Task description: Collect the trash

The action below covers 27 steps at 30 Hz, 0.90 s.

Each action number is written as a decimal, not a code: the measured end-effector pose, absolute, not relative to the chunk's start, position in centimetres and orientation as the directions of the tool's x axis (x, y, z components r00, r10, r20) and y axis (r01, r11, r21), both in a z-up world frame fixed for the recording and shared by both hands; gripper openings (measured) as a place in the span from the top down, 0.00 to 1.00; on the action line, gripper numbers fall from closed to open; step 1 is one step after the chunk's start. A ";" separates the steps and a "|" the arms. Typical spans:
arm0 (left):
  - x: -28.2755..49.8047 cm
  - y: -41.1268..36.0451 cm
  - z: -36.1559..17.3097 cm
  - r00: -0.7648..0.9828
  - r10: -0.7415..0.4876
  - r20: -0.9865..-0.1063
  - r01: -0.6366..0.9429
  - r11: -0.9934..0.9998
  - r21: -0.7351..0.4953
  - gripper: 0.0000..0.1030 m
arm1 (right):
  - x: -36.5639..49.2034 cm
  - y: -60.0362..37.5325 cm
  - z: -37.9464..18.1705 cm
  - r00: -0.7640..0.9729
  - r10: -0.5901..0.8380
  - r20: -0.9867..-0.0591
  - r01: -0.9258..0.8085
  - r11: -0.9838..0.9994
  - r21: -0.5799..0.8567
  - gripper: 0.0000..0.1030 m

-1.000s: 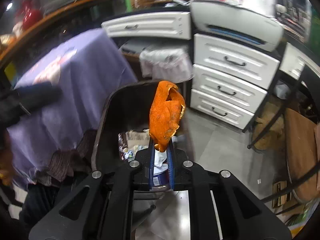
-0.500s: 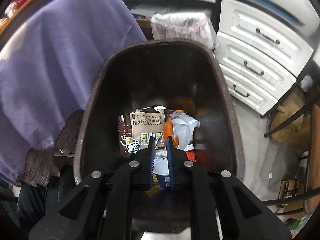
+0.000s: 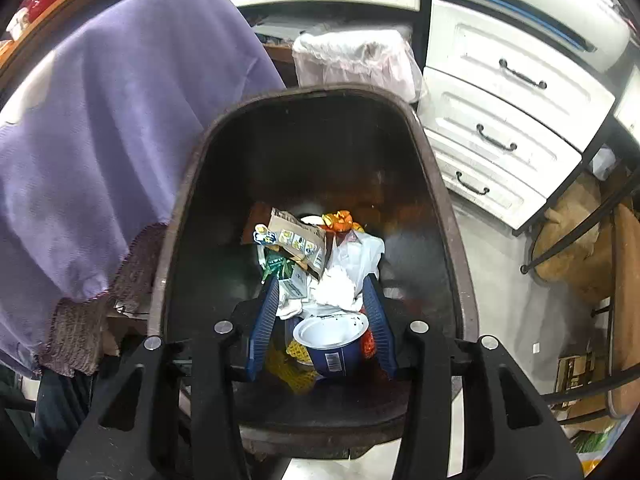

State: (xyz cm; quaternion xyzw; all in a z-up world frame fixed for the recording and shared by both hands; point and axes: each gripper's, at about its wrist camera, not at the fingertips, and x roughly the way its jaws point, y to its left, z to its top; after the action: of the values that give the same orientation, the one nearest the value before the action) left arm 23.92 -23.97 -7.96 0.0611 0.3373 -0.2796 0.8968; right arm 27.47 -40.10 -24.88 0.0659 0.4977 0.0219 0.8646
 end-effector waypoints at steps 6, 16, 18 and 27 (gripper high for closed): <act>22.9 -22.8 -6.9 0.634 -0.466 -0.617 0.548 0.834 -0.066 0.11 | 26.2 -39.2 -22.1 0.533 0.087 -0.842 -0.002 0.995 0.101 0.51; 20.3 -18.4 -3.3 0.687 -0.475 -0.550 0.543 0.839 -0.046 0.05 | 21.2 -37.1 -11.3 0.705 -0.059 -0.707 -0.014 0.995 -0.097 0.22; 19.5 -17.2 -2.4 0.709 -0.463 -0.532 0.536 0.844 -0.021 0.05 | 19.6 -36.4 -8.9 0.743 -0.061 -0.667 -0.013 0.994 -0.106 0.21; 14.9 -11.3 1.0 0.800 -0.396 -0.451 0.450 0.893 0.015 0.05 | 12.3 -32.2 -2.5 0.857 0.021 -0.514 0.029 0.996 0.090 0.11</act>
State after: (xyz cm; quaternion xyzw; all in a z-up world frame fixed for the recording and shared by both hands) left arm 14.91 -11.29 0.97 0.0607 0.2241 -0.2235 0.9466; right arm 12.35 -32.22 -2.51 0.0471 0.2670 -0.0022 0.9625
